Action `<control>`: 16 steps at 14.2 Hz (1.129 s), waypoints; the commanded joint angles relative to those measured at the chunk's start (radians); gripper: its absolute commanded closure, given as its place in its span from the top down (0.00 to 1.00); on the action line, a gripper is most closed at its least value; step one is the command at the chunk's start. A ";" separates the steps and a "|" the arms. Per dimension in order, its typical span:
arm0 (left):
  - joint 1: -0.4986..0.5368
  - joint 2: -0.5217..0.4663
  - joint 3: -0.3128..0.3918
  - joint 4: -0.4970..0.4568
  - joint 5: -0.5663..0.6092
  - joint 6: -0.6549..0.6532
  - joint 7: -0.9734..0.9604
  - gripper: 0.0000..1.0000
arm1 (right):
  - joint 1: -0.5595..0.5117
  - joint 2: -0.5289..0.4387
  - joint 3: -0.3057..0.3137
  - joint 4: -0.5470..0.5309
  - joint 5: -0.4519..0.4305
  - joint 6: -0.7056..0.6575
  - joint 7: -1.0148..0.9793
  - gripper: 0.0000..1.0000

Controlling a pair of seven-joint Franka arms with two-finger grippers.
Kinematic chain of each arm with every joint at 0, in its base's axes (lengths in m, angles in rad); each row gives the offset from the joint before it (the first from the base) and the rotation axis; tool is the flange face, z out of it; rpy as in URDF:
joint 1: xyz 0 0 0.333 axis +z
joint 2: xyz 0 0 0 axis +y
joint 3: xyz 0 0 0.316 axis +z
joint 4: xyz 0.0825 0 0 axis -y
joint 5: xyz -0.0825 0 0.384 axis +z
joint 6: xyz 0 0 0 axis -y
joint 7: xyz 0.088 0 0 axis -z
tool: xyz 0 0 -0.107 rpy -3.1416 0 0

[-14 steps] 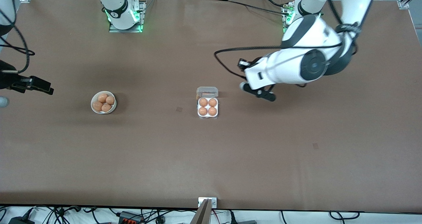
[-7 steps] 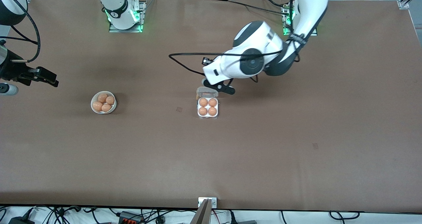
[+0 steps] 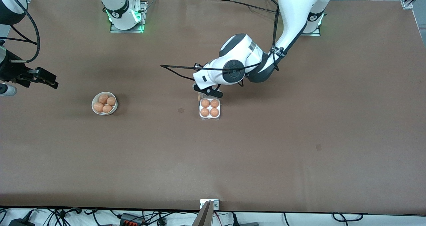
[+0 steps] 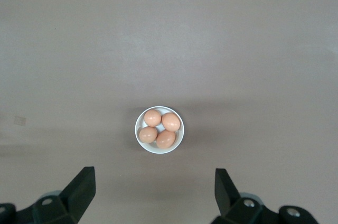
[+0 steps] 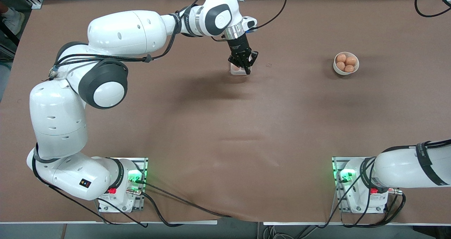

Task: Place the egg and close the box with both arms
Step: 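Lower the left gripper onto the open clear carton lid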

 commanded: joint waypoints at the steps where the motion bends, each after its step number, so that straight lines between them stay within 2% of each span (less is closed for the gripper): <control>1: -0.015 0.044 0.011 0.043 0.057 -0.003 -0.051 0.03 | -0.001 -0.016 0.006 -0.003 -0.011 0.001 -0.013 1.00; 3: -0.026 0.049 0.011 0.035 0.059 0.042 -0.067 0.03 | -0.015 -0.016 0.010 -0.003 -0.012 0.000 -0.014 1.00; 6: -0.024 0.092 0.013 0.038 0.057 0.044 -0.087 0.04 | -0.094 -0.017 0.105 -0.003 -0.014 0.001 -0.014 1.00; 10: -0.029 0.129 0.031 0.043 0.122 0.047 -0.102 0.04 | -0.088 -0.026 0.099 -0.006 -0.016 -0.003 -0.013 1.00; 12: -0.030 0.135 0.062 0.067 0.120 0.045 -0.098 0.04 | -0.082 -0.026 0.096 -0.006 -0.016 -0.003 -0.013 1.00; 16: -0.026 0.147 0.062 0.098 0.120 0.044 -0.098 0.03 | -0.076 -0.028 0.092 -0.007 -0.016 -0.003 -0.013 1.00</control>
